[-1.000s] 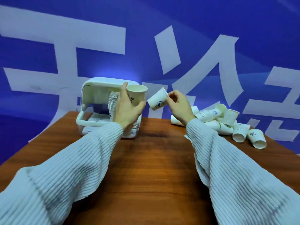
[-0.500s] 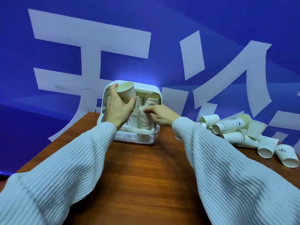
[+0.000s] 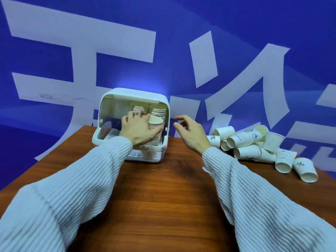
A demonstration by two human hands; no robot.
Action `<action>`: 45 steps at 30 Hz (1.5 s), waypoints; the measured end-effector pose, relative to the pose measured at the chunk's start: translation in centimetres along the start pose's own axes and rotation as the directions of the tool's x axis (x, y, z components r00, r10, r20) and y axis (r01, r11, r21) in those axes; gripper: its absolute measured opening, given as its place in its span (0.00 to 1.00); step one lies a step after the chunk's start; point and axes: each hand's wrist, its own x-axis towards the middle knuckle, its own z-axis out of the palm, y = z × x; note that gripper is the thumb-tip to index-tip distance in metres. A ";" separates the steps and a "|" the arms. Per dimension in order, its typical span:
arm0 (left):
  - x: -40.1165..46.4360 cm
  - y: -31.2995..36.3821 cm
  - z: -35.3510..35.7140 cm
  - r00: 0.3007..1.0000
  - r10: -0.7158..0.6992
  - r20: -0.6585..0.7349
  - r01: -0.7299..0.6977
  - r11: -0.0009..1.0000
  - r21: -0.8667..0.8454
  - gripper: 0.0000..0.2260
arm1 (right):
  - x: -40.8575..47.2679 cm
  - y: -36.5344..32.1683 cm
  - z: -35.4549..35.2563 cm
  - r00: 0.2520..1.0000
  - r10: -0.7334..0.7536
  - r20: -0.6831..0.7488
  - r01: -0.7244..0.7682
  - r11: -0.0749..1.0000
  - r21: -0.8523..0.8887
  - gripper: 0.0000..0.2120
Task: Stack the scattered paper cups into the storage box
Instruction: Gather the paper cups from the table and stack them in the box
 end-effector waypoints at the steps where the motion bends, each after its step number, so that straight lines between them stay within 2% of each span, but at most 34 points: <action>1: 0.0 -0.1 -0.3 1.000 0.002 0.008 -0.003 0.999 0.037 0.39 | -0.3 0.6 -0.1 1.000 0.013 0.004 -0.012 1.000 -0.011 0.17; 3: 0.2 0.2 -0.9 0.998 0.055 -0.040 -0.052 0.996 0.073 0.38 | -1.1 1.8 -0.4 0.999 0.036 0.007 -0.036 0.999 -0.013 0.17; 5: -0.3 1.6 -0.8 0.965 0.151 -0.215 -0.139 0.988 0.069 0.31 | -1.8 3.0 -1.1 0.997 0.073 0.000 -0.073 0.997 0.000 0.17; 7: -1.1 3.9 0.1 0.912 0.235 -0.338 -0.252 0.968 -0.007 0.25 | -2.4 4.5 -1.5 0.991 0.133 -0.012 -0.133 0.991 0.011 0.16; 8: -1.5 5.2 0.9 0.899 0.267 -0.347 -0.302 0.952 -0.049 0.24 | -2.7 5.4 -1.7 0.986 0.167 -0.020 -0.167 0.986 0.010 0.16; 14: -3.2 13.0 8.5 0.896 0.422 -0.139 -0.441 0.883 -0.161 0.24 | -5.6 11.8 -4.4 0.937 0.331 -0.111 -0.330 0.944 0.026 0.14; 18: -2.9 17.5 12.2 0.891 0.449 -0.063 -0.452 0.866 -0.216 0.25 | -6.9 16.2 -7.4 0.898 0.380 -0.221 -0.379 0.924 0.049 0.15; 20: -2.0 19.6 13.8 0.902 0.430 -0.040 -0.426 0.869 -0.251 0.25 | -7.1 18.4 -8.7 0.829 0.448 -0.333 -0.434 0.893 0.119 0.17; 21: -1.5 20.5 14.7 0.913 0.407 -0.033 -0.400 0.875 -0.271 0.25 | -7.1 19.2 -9.1 0.771 0.478 -0.420 -0.452 0.876 0.168 0.18; 23: -0.5 21.8 16.5 0.958 0.286 0.012 -0.263 0.893 -0.365 0.25 | -7.3 20.9 -9.1 0.660 0.498 -0.563 -0.457 0.861 0.225 0.21; 24: 0.2 22.3 17.4 0.981 0.182 0.069 -0.135 0.892 -0.431 0.27 | -7.2 21.7 -8.7 0.649 0.482 -0.588 -0.463 0.864 0.198 0.22; 26: 1.8 22.6 18.6 0.983 -0.042 0.177 0.129 0.848 -0.515 0.31 | -6.4 23.0 -8.1 0.692 0.412 -0.592 -0.461 0.884 0.076 0.26; 28: 3.3 22.6 19.4 0.974 -0.130 0.185 0.211 0.816 -0.538 0.35 | -5.2 24.0 -7.8 0.744 0.321 -0.585 -0.433 0.900 -0.056 0.29; 30: 4.2 22.7 20.2 0.992 -0.054 0.110 0.098 0.891 -0.443 0.38 | -3.9 25.0 -7.5 0.782 0.283 -0.555 -0.416 0.900 -0.127 0.31; 32: 5.3 23.1 20.9 0.986 0.160 -0.053 -0.167 0.966 -0.199 0.38 | -2.6 25.7 -7.2 0.796 0.282 -0.536 -0.417 0.897 -0.147 0.32; 34: 6.6 23.4 21.6 0.937 0.321 -0.137 -0.327 0.945 -0.025 0.37 | -1.8 26.3 -7.1 0.799 0.278 -0.533 -0.418 0.894 -0.161 0.33; 38: 8.0 23.5 23.1 0.952 0.306 -0.026 -0.306 0.952 0.000 0.42 | -1.0 27.4 -6.8 0.787 0.305 -0.536 -0.445 0.882 -0.152 0.32; 40: 7.7 23.6 23.3 0.952 0.297 -0.073 -0.294 0.955 0.047 0.41 | -1.0 27.7 -6.5 0.768 0.314 -0.558 -0.454 0.881 -0.130 0.31; 43: 7.7 23.7 22.8 0.923 0.332 -0.191 -0.309 0.940 0.141 0.33 | -0.7 27.4 -6.6 0.747 0.291 -0.598 -0.427 0.899 -0.095 0.28; 45: 7.7 23.5 22.6 0.922 0.332 -0.198 -0.316 0.942 0.111 0.28 | -0.6 26.8 -6.6 0.758 0.274 -0.592 -0.393 0.916 -0.079 0.24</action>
